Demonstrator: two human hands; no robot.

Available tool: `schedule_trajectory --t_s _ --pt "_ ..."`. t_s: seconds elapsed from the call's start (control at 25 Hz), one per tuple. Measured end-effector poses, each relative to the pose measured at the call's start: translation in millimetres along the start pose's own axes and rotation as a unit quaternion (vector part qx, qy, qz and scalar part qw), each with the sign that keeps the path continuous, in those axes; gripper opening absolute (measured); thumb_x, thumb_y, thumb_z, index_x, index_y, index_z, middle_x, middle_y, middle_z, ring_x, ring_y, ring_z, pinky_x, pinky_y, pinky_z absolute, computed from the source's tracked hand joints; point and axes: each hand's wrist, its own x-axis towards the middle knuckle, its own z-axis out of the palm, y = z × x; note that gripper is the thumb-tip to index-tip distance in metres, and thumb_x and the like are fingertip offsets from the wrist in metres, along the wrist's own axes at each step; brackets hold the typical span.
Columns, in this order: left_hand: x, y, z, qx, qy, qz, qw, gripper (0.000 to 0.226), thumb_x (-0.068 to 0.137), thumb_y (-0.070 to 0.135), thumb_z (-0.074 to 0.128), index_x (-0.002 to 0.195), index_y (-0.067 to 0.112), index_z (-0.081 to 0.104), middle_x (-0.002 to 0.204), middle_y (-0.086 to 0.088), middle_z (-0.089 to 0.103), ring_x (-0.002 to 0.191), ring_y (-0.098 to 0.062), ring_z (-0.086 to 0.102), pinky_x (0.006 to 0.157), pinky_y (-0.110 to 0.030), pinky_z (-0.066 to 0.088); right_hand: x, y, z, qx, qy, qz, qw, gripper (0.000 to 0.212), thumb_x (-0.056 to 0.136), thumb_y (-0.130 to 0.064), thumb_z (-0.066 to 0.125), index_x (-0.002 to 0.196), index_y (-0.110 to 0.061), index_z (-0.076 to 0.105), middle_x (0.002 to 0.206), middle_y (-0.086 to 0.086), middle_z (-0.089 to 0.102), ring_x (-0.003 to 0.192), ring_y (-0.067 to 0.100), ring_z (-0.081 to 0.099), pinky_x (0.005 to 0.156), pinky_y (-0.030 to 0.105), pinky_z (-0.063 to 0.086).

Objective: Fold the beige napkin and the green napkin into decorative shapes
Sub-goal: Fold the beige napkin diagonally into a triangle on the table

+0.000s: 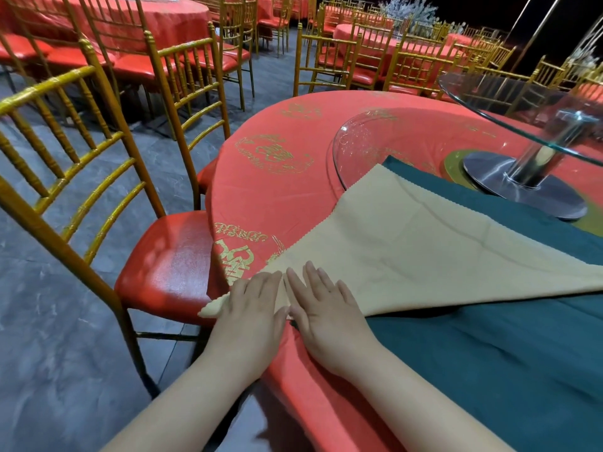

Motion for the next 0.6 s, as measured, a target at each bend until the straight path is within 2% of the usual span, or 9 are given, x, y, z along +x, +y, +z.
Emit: schedule_trajectory --t_s 0.16,0.32,0.4,0.48,0.52,0.6 --pt "-2 4 0 0.053 -0.061 -0.038 0.996 0.051 0.078 0.040 0.035 0.116 0.014 0.059 0.110 -0.004 0.064 0.091 -0.022 0.052 0.067 -0.041 0.054 -9 19 -5 -0.029 -0.003 0.006 1.000 0.071 0.075 -0.052 -0.015 0.145 -0.040 -0.008 0.157 -0.001 -0.012 0.144 0.016 -0.008 0.113 0.038 -0.006" --pt "-3 0 -3 0.089 -0.111 -0.051 0.988 0.054 0.080 0.042 0.034 0.119 0.016 0.060 0.114 -0.006 0.063 0.091 -0.030 0.061 0.067 -0.047 0.051 -25 46 -14 -0.043 0.001 0.058 0.997 0.071 0.073 -0.052 -0.017 0.143 -0.044 -0.011 0.156 -0.003 -0.013 0.143 0.016 -0.009 0.113 0.040 -0.007" --pt "0 7 -8 0.079 -0.123 -0.053 0.988 0.054 0.084 0.044 0.033 0.131 0.020 0.050 0.130 -0.007 0.053 0.109 -0.032 0.052 0.084 -0.050 0.043 -32 60 -20 -0.051 0.019 0.089 0.995 0.065 0.077 -0.051 -0.015 0.141 -0.046 -0.014 0.155 -0.004 -0.017 0.143 0.015 -0.012 0.112 0.040 -0.010" --pt "7 7 -7 0.059 -0.120 -0.060 0.989 0.050 0.092 0.040 0.034 0.140 0.027 0.033 0.147 -0.001 0.028 0.129 -0.027 0.027 0.102 -0.042 0.023 -42 75 -26 -0.063 0.037 0.100 0.992 0.051 0.089 -0.047 -0.005 0.140 -0.048 -0.015 0.153 -0.008 -0.022 0.142 0.013 -0.015 0.110 0.039 -0.014" --pt "10 7 -7 0.028 -0.112 -0.026 0.993 0.047 0.092 0.037 0.038 0.138 0.028 0.035 0.147 0.001 0.026 0.131 -0.024 0.022 0.102 -0.039 0.018 -49 84 -31 -0.070 0.041 0.098 0.992 0.047 0.096 -0.044 0.003 0.139 -0.049 -0.016 0.150 -0.012 -0.025 0.141 0.010 -0.017 0.109 0.038 -0.015" --pt "20 13 -10 -0.035 -0.092 0.078 0.992 0.039 0.085 0.040 0.042 0.120 0.028 0.055 0.132 0.004 0.048 0.122 -0.020 0.035 0.094 -0.034 0.021 -64 104 -41 -0.080 0.038 0.091 0.992 0.051 0.099 -0.043 0.018 0.135 -0.052 -0.017 0.144 -0.017 -0.027 0.135 0.002 -0.020 0.108 0.035 -0.017"
